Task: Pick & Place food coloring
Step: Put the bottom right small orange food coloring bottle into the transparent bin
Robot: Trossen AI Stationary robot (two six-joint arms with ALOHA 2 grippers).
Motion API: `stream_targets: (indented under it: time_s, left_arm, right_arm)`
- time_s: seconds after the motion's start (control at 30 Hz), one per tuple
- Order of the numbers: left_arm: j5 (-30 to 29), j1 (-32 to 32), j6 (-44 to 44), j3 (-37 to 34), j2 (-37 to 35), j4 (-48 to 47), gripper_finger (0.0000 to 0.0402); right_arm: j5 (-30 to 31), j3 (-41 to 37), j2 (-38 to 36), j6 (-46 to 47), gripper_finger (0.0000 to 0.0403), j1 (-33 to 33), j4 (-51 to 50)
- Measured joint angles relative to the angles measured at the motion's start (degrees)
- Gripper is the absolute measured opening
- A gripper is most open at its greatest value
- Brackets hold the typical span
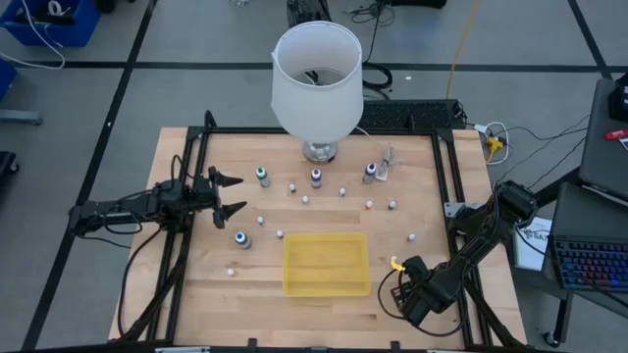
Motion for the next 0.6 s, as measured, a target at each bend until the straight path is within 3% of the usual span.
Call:
stream_targets:
  time_s: [0.4, 0.6]
  left_arm:
    - [0.0, 0.0, 0.0, 0.0, 0.0, 0.0, 0.0365]
    - [0.0, 0.0, 0.0, 0.0, 0.0, 0.0, 0.0365]
  right_arm:
    - [1.7, 0.0, 0.0, -1.7, 0.0068, 0.0, 0.0]
    - [3.0, 0.0, 0.0, -4.1, 0.0066, 0.0, 0.0]
